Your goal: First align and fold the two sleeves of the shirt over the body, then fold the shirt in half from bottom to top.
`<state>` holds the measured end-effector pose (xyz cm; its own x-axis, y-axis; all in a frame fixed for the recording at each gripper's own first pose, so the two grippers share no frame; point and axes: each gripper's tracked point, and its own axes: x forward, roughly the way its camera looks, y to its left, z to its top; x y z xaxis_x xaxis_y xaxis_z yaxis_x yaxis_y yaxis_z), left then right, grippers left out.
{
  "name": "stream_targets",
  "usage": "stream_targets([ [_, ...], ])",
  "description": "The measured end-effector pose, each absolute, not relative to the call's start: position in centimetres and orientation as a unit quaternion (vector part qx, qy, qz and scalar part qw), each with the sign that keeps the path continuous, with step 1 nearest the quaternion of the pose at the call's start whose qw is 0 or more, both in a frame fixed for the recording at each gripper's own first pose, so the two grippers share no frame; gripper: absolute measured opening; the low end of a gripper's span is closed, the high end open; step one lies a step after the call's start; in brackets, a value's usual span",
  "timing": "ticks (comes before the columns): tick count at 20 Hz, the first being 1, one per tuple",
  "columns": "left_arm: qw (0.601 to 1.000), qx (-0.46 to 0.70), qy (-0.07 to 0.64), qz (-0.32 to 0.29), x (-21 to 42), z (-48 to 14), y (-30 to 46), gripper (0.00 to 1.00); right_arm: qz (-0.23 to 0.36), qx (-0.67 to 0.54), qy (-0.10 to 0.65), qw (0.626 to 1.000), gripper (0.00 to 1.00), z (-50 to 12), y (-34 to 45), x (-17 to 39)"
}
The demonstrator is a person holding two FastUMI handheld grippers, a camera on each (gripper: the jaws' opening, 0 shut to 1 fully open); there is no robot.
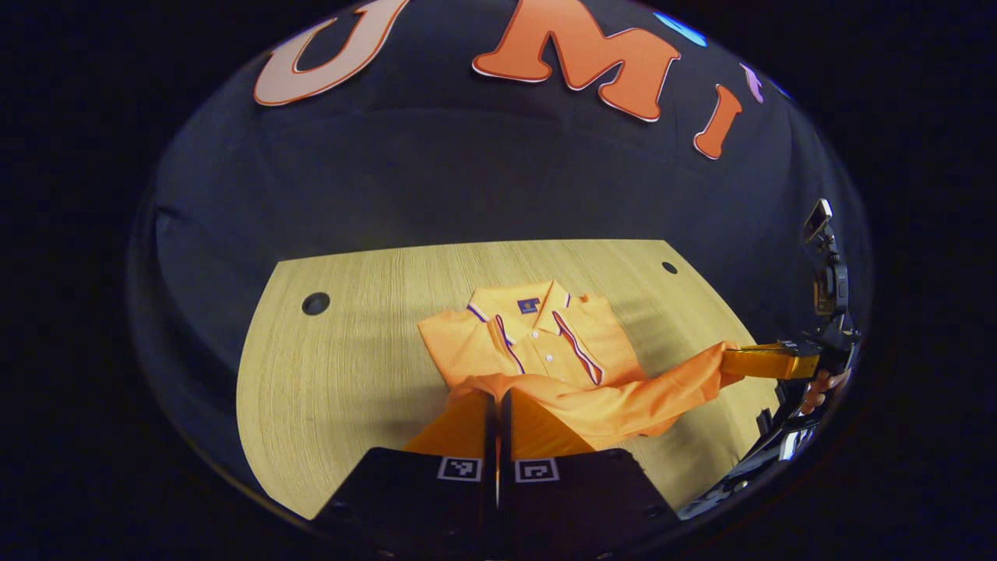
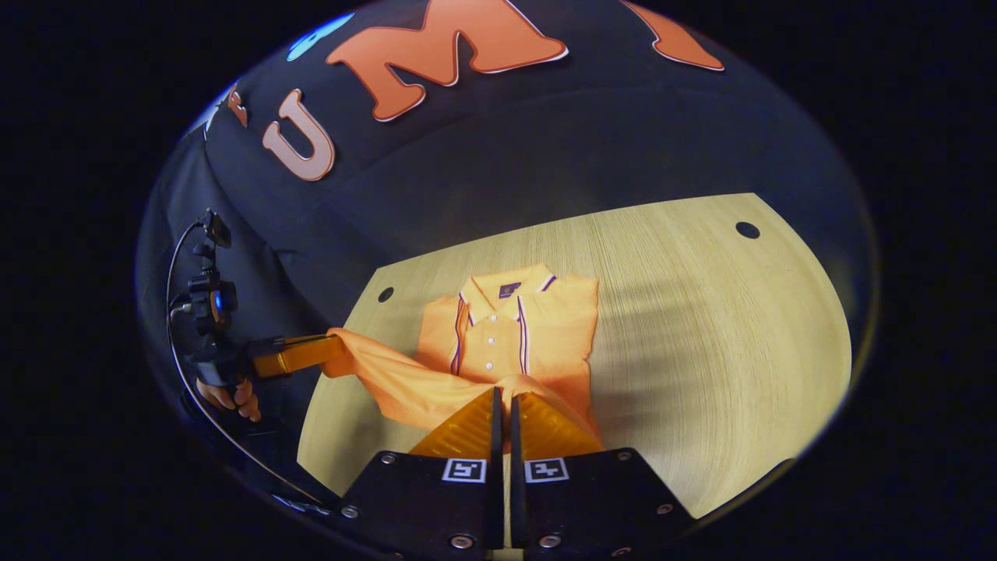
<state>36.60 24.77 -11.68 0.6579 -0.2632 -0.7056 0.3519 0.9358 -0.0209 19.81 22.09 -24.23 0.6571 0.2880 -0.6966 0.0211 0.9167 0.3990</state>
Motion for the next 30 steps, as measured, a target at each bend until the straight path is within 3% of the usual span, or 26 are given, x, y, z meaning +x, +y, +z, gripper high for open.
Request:
stream_targets([
  [12, 0.907, 0.040, 0.392, -0.146, 48.1, -15.6, 25.9, 0.01, 0.044, 0.163, 0.432, 0.886, 0.04, -28.0, 19.4, 32.4],
  [24, 0.894, 0.082, 0.429, -0.100, 54.5, -22.9, 29.9, 0.04, -0.059, 0.154, 0.479, 0.862, 0.05, -35.7, 13.4, 38.8],
  [25, 0.894, 0.084, 0.430, -0.095, 54.2, -22.7, 30.2, 0.06, -0.068, 0.157, 0.474, 0.864, 0.05, -35.8, 12.9, 39.5],
  [26, 0.900, 0.076, 0.421, -0.091, 54.5, -22.2, 30.2, 0.19, -0.080, 0.163, 0.472, 0.863, 0.04, -35.7, 12.4, 39.5],
  [27, 0.904, 0.072, 0.413, -0.085, 54.7, -21.8, 30.3, 0.40, -0.085, 0.171, 0.471, 0.861, 0.05, -35.2, 12.1, 39.3],
  [28, 0.900, 0.079, 0.421, -0.078, 54.3, -22.0, 30.8, 0.60, -0.090, 0.170, 0.467, 0.863, 0.11, -34.8, 11.9, 39.3],
  [29, 0.899, 0.082, 0.423, -0.075, 53.8, -21.7, 31.0, 0.80, -0.087, 0.165, 0.454, 0.871, 0.27, -34.0, 11.7, 39.4],
  [30, 0.902, 0.077, 0.420, -0.071, 53.6, -21.2, 30.9, 0.84, -0.086, 0.157, 0.436, 0.882, 0.35, -32.7, 11.7, 39.6],
])
